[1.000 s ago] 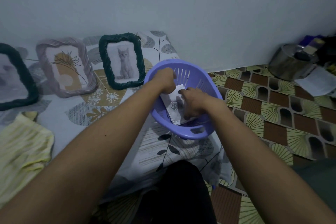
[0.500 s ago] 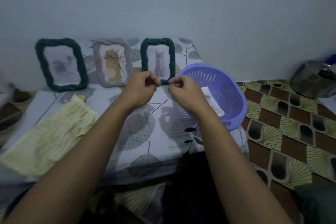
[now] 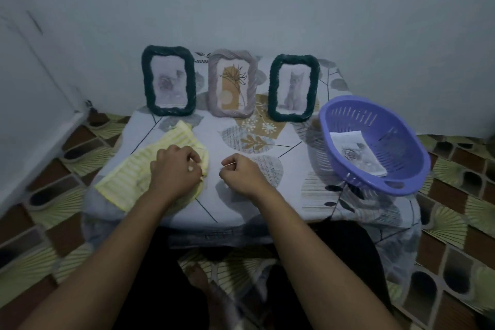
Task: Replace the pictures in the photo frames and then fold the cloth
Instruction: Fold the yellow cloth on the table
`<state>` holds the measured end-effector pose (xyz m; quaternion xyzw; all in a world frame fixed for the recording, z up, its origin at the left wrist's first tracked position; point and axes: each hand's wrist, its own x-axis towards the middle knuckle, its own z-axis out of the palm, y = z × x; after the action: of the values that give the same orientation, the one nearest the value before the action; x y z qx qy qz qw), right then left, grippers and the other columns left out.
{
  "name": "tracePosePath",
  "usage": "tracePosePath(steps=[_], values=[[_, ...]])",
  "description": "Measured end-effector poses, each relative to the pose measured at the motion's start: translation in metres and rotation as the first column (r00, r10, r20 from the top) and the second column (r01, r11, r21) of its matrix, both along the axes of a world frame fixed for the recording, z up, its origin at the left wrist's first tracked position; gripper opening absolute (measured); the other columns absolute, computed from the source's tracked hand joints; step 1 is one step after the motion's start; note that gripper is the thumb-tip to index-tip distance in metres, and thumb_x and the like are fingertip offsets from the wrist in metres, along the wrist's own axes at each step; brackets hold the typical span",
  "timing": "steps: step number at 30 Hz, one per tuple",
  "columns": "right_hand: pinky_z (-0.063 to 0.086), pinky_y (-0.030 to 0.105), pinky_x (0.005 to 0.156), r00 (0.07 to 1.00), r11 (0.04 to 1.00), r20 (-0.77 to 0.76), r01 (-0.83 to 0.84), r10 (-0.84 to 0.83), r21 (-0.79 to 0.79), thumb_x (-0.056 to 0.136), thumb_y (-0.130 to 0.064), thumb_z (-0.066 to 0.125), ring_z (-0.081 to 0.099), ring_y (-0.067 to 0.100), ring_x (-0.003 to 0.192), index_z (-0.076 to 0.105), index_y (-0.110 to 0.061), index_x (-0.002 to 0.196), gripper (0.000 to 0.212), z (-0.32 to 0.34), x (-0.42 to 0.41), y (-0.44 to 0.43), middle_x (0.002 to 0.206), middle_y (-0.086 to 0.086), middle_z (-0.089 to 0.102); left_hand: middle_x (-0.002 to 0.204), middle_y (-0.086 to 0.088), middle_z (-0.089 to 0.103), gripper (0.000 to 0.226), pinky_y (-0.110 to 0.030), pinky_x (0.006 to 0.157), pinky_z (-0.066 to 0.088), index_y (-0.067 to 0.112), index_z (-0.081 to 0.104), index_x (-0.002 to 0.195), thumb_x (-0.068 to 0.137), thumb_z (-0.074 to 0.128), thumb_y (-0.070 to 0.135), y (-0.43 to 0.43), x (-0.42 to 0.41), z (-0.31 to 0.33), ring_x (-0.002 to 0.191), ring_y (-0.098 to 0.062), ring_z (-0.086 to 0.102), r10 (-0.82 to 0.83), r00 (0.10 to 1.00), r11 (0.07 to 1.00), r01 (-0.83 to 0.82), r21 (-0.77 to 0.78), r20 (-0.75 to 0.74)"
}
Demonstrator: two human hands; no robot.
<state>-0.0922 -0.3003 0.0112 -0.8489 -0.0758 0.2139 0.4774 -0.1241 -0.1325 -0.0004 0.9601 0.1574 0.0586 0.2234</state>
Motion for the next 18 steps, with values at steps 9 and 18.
tracePosePath(steps=[9,18], values=[[0.040,0.033,0.104,0.998,1.000,0.053,0.020,-0.018,-0.022,0.095,-0.026,0.061,0.051,0.027,0.129,0.041,-0.009,0.146,0.057,-0.013,0.006,0.044,0.137,0.011,0.057,0.130,-0.010,0.055,0.041,-0.047,0.100,0.038,0.021,0.059,0.129,0.090,0.063,0.035,0.024,-0.006,-0.019,0.122,-0.035,0.046,0.116,0.993,0.992,-0.118,-0.049,-0.028],[0.045,0.033,0.100,0.989,0.988,-0.003,0.148,-0.148,0.049,0.091,-0.031,0.060,0.058,0.028,0.119,0.053,-0.014,0.134,0.047,-0.008,0.011,0.054,0.128,0.011,0.063,0.090,0.008,0.068,0.012,-0.026,0.081,0.045,0.022,0.074,0.093,0.093,0.063,0.018,0.019,-0.006,-0.010,0.088,-0.013,0.062,0.121,0.979,0.936,-0.059,-0.346,0.162]])
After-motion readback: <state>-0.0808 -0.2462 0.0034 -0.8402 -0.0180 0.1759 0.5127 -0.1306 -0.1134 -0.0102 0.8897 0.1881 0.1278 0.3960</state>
